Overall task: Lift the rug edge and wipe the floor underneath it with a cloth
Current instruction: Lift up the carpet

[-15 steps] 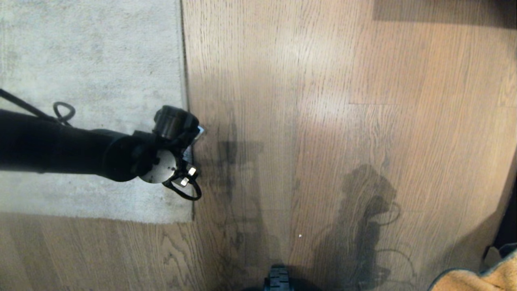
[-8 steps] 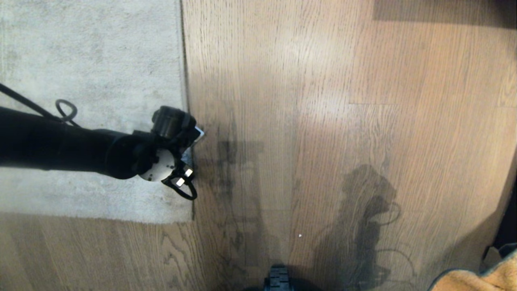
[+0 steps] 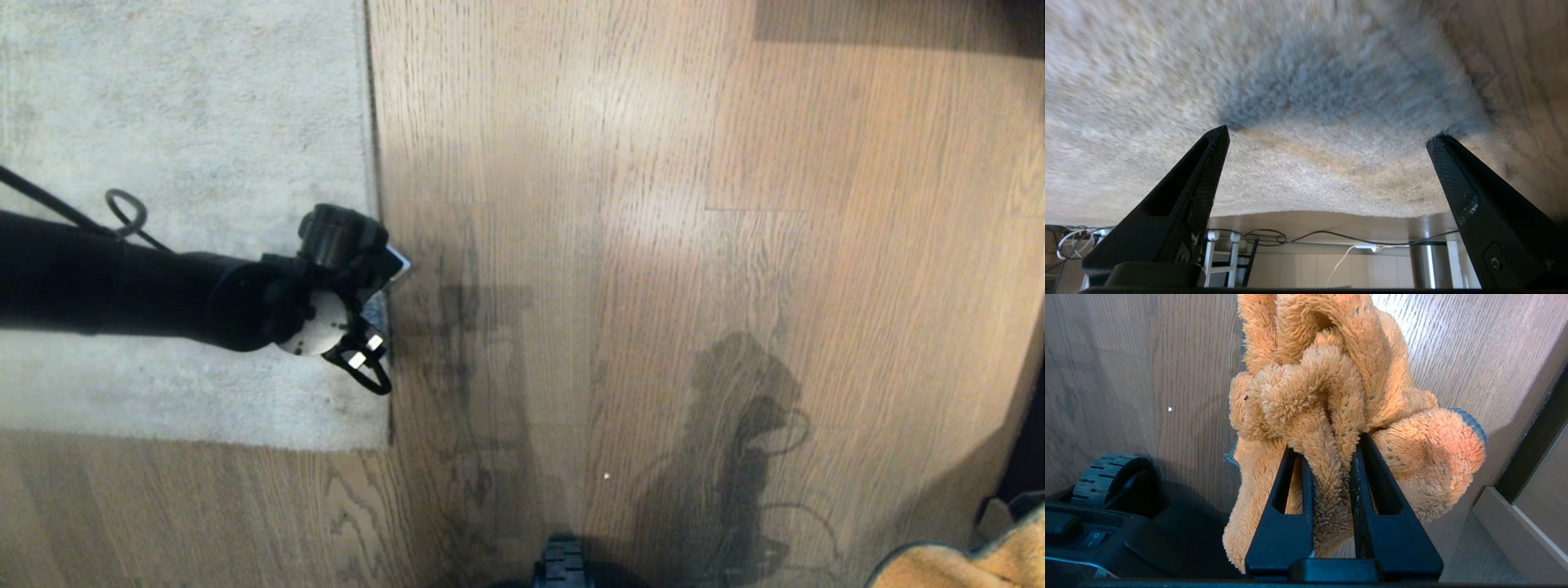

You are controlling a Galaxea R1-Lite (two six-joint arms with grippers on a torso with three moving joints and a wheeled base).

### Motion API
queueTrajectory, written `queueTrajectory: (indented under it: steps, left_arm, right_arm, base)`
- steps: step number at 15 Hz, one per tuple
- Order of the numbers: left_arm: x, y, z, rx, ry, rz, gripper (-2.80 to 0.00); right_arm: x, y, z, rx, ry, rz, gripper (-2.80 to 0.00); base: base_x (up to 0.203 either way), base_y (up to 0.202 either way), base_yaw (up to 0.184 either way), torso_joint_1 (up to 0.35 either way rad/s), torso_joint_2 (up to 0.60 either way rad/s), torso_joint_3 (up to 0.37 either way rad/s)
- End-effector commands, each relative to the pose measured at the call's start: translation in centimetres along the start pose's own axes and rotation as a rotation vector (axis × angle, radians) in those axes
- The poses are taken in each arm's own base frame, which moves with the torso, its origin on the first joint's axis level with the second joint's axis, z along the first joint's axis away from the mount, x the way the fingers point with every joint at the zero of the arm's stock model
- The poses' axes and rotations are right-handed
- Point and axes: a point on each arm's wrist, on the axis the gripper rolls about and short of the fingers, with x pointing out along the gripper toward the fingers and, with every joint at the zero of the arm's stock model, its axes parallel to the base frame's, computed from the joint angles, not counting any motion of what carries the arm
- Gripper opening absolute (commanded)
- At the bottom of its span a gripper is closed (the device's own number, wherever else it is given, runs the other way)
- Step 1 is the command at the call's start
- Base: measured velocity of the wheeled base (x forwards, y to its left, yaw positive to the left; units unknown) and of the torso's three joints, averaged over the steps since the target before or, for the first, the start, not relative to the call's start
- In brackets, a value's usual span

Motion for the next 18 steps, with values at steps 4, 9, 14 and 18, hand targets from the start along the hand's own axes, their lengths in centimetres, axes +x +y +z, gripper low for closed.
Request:
queueTrajectory:
  steps: [4,9,14,18]
  left_arm:
    - [-0.7,-0.1,0.7,-0.008,-0.018,0.028,0.00]
    - [-1.8,-0.1,1.9,-0.038,-0.064,0.033,0.00]
    - [-1.7,0.0,2.2,-0.063,-0.069,0.039,0.00]
    - [-0.7,0.5,1.8,-0.061,-0.041,0.051,0.00]
  right_arm:
    - [0.0,0.0,0.0,-0.001,0.001,0.001,-2.80]
    - [0.0,0.0,0.0,-0.002,0.001,0.001,-2.80]
    - [0.0,0.0,0.0,-0.002,0.001,0.001,-2.80]
    - [0.0,0.0,0.0,-0.002,0.001,0.001,-2.80]
  base:
    - [0.000,0.000,0.000,0.000,0.00,0.000]
    - [0.000,0.000,0.000,0.000,0.00,0.000]
    - [0.000,0.000,0.000,0.000,0.00,0.000]
    - [0.000,0.000,0.000,0.000,0.00,0.000]
